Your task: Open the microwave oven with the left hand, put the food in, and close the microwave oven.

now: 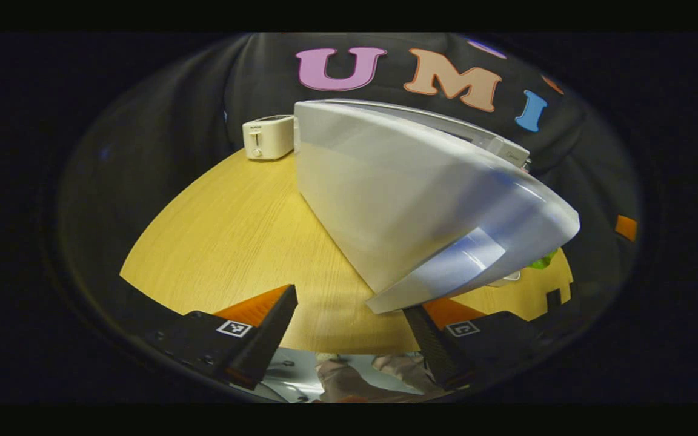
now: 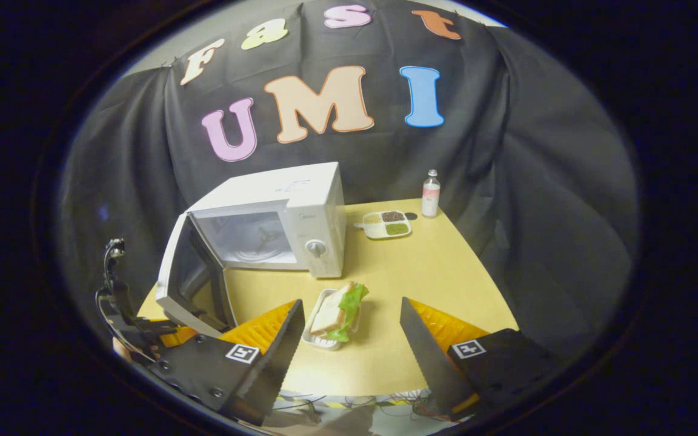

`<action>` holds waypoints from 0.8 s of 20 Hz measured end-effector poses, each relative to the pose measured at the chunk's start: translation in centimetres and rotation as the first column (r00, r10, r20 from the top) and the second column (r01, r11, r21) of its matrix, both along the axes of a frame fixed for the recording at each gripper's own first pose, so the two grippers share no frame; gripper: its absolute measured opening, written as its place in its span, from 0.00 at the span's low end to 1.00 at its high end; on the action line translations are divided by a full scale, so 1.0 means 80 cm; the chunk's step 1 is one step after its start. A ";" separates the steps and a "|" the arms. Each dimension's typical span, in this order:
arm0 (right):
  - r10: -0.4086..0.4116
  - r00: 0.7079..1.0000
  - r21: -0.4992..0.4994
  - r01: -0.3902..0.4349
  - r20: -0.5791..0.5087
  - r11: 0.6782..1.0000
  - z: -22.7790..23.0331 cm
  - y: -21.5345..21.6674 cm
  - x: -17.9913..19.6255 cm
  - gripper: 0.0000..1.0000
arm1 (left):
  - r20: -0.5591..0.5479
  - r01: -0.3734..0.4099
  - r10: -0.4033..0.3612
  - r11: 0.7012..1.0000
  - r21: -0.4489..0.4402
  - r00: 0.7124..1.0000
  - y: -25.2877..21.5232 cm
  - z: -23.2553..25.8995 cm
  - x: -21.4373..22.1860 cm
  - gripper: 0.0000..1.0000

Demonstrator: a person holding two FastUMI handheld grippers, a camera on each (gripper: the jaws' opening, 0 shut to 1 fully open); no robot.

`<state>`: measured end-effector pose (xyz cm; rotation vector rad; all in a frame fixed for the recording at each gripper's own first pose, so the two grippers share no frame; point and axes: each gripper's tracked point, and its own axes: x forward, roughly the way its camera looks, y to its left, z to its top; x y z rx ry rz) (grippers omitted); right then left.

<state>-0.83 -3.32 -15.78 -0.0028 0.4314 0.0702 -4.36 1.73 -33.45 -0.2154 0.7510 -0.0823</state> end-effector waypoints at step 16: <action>-0.079 0.995 0.025 0.080 -0.056 0.996 -0.053 0.152 -0.078 0.91 | 0.017 -0.017 0.017 0.999 -0.029 1.000 0.211 -0.027 -0.039 0.99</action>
